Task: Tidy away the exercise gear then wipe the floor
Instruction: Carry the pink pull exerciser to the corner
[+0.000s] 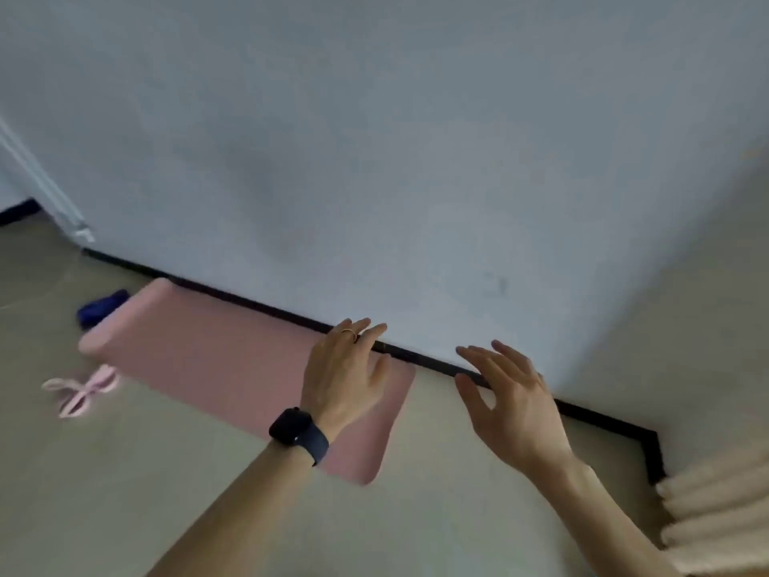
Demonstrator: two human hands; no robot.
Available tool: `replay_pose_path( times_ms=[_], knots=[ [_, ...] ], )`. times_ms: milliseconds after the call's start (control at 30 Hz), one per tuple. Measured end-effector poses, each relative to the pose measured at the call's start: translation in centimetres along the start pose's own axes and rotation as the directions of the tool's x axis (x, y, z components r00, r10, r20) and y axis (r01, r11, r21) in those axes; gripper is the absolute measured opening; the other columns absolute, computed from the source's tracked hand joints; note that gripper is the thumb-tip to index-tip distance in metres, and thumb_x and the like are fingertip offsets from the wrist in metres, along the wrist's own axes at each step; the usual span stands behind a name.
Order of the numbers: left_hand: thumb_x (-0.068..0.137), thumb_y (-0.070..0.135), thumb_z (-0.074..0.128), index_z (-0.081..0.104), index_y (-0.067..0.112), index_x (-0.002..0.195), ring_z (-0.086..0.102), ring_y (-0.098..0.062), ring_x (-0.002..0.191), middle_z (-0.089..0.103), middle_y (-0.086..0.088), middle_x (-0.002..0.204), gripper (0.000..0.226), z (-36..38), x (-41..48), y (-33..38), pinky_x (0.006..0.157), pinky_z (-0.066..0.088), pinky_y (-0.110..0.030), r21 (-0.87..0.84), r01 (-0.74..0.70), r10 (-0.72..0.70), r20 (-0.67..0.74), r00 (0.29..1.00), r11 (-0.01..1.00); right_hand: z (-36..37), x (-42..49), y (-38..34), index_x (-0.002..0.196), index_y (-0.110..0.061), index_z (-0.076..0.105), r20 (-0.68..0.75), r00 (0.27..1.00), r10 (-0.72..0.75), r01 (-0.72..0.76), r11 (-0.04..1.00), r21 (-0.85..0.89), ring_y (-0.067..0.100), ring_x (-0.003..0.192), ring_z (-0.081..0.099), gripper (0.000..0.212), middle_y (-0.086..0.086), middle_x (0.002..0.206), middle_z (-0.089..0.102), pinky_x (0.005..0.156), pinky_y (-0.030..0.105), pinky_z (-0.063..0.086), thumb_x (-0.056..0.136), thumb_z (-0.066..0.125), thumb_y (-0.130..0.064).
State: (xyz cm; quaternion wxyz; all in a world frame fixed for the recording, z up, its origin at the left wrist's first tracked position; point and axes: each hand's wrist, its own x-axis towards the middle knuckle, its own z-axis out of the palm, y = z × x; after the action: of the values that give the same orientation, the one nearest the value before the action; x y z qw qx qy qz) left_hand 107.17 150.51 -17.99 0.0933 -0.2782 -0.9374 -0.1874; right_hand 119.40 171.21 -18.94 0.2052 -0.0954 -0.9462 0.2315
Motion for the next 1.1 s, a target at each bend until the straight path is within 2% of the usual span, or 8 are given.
replay_pose_path(
  times_ms=[100,200,367,500,600,700,867,1100],
  knots=[
    [0.092,0.033,0.057,0.057,0.02,0.135,0.056,-0.024,0.122,0.063,-0.001,0.131,0.044,-4.9,-4.3,-10.0,0.098,0.05,-0.044,0.045,0.182,-0.18,-0.056,0.982,0.982,6.4,2.5,-9.3,0.129,-0.031,0.063,0.088,0.978,-0.187,0.18,0.98,0.081,0.018,0.135,0.046,0.043,-0.015,0.129,0.064,0.103,0.042,0.043,0.095,0.046,-0.049],
    [0.094,0.032,0.057,0.056,0.019,0.137,0.052,-0.023,0.127,0.06,-0.002,0.136,0.045,-9.0,-9.1,-20.0,0.105,0.044,-0.042,0.089,0.368,-0.36,-0.093,0.928,0.926,13.3,4.3,-19.1,0.13,-0.031,0.062,0.158,0.926,-0.344,0.325,0.936,0.134,0.018,0.134,0.047,0.044,-0.016,0.13,0.063,0.104,0.039,0.041,0.095,0.043,-0.05],
    [0.093,0.036,0.052,0.054,0.019,0.139,0.049,-0.021,0.132,0.056,0.0,0.141,0.048,-15.2,-15.0,-35.3,0.108,0.04,-0.04,0.135,0.54,-0.52,-0.156,0.84,0.831,23.2,5.9,-33.6,0.134,-0.033,0.058,0.257,0.827,-0.5,0.44,0.861,0.256,0.019,0.137,0.044,0.045,-0.015,0.134,0.061,0.108,0.045,0.042,0.097,0.041,-0.051],
    [0.092,0.037,0.053,0.058,0.019,0.135,0.053,-0.023,0.126,0.061,-0.002,0.136,0.048,-19.2,-18.2,-44.3,0.103,0.043,-0.039,0.134,0.638,-0.613,-0.189,0.767,0.758,28.8,7.2,-42.2,0.138,-0.036,0.055,0.334,0.76,-0.557,0.473,0.827,0.303,0.016,0.14,0.039,0.048,-0.017,0.138,0.057,0.111,0.043,0.038,0.097,0.036,-0.055],
    [0.091,0.042,0.046,0.056,0.022,0.138,0.049,-0.022,0.13,0.059,-0.002,0.139,0.051,-20.6,-19.7,-49.2,0.107,0.039,-0.038,0.118,0.691,-0.665,-0.195,0.721,0.714,32.5,8.5,-46.7,0.138,-0.038,0.054,0.361,0.724,-0.587,0.501,0.808,0.31,0.014,0.141,0.039,0.05,-0.019,0.138,0.056,0.111,0.042,0.038,0.097,0.034,-0.058],
    [0.095,0.039,0.051,0.052,0.025,0.142,0.042,-0.02,0.137,0.053,-0.001,0.144,0.048,-21.4,-21.0,-54.8,0.111,0.034,-0.036,0.11,0.744,-0.72,-0.194,0.666,0.659,37.0,10.5,-50.8,0.139,-0.038,0.053,0.401,0.681,-0.612,0.522,0.791,0.321,0.014,0.142,0.037,0.051,-0.02,0.139,0.055,0.112,0.041,0.036,0.096,0.033,-0.059],
    [0.095,0.036,0.053,0.051,0.026,0.141,0.043,-0.021,0.137,0.053,-0.002,0.144,0.048,-23.0,-21.0,-64.9,0.111,0.037,-0.039,0.112,0.804,-0.782,-0.189,0.594,0.584,45.4,15.1,-57.9,0.138,-0.037,0.054,0.452,0.626,-0.636,0.527,0.772,0.356,0.016,0.141,0.038,0.047,-0.018,0.138,0.056,0.109,0.04,0.035,0.095,0.042,-0.054],
    [0.096,0.037,0.051,0.049,0.029,0.143,0.04,-0.019,0.139,0.05,0.001,0.147,0.048,-25.7,-17.8,-78.9,0.114,0.032,-0.036,0.123,0.855,-0.835,-0.184,0.519,0.504,57.0,22.9,-67.9,0.139,-0.036,0.054,0.504,0.564,-0.654,0.541,0.754,0.373,0.018,0.142,0.037,0.045,-0.017,0.139,0.056,0.112,0.04,0.032,0.098,0.046,-0.051]
  ],
)
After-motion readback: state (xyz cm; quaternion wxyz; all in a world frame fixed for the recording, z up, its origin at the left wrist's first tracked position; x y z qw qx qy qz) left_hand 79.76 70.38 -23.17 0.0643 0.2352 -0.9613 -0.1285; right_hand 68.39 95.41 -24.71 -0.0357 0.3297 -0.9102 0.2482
